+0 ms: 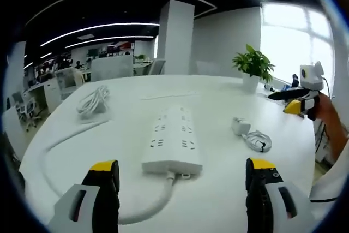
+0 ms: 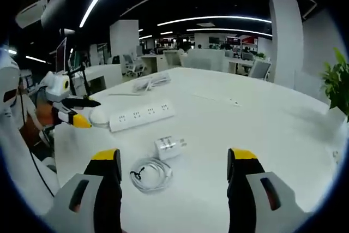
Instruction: Straighten the power strip on the desk, plug the charger into it
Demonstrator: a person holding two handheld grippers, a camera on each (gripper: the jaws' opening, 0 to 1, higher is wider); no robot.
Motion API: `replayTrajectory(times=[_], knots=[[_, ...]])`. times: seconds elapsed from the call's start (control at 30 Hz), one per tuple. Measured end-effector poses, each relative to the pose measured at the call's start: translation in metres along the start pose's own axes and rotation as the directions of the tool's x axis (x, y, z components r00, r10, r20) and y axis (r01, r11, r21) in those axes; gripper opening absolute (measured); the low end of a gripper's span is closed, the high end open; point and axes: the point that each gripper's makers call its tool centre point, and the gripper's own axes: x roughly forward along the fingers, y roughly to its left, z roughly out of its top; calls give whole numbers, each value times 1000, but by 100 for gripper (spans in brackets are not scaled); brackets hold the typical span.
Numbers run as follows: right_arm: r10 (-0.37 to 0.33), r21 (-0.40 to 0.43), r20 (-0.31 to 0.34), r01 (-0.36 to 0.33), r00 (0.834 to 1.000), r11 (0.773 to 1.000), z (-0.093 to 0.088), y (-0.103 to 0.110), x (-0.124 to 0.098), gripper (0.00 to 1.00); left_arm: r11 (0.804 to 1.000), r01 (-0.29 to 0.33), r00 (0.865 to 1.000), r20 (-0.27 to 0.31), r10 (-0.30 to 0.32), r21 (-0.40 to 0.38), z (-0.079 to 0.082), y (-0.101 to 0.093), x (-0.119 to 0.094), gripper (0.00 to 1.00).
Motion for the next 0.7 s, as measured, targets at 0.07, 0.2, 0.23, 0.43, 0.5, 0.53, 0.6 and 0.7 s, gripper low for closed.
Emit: replayTrajectory(times=[0.07, 0.2, 0.23, 0.43, 0.5, 0.53, 0.6, 0.7], knots=[[4, 7, 5, -4, 1000, 1000, 1, 0, 0, 77, 1000, 6, 999, 35, -7, 24, 3, 1, 4, 96], [15, -1, 3, -15, 1000, 1000, 2, 3, 2, 77, 1000, 11, 999, 45, -11, 16, 1, 3, 10, 96], [15, -2, 2, -15, 1000, 1000, 3, 3, 2, 77, 1000, 15, 999, 42, -15, 13, 0, 3, 12, 96], [10, 1, 7, -10, 1000, 1000, 4, 1, 1, 76, 1000, 27, 999, 41, -28, 8, -5, 3, 24, 96], [9, 1, 4, -9, 1000, 1000, 3, 0, 1, 76, 999, 31, 998, 53, -32, 14, -6, 4, 28, 96], [9, 1, 4, -9, 1000, 1000, 3, 0, 1, 76, 999, 31, 998, 57, -32, 18, -6, 4, 29, 96], [9, 3, 3, -9, 1000, 1000, 3, 0, 0, 76, 999, 28, 998, 60, -30, 25, -7, 5, 33, 96], [8, 5, 3, -8, 1000, 1000, 2, 0, 0, 76, 999, 38, 996, 73, -40, 32, -8, 4, 39, 96]])
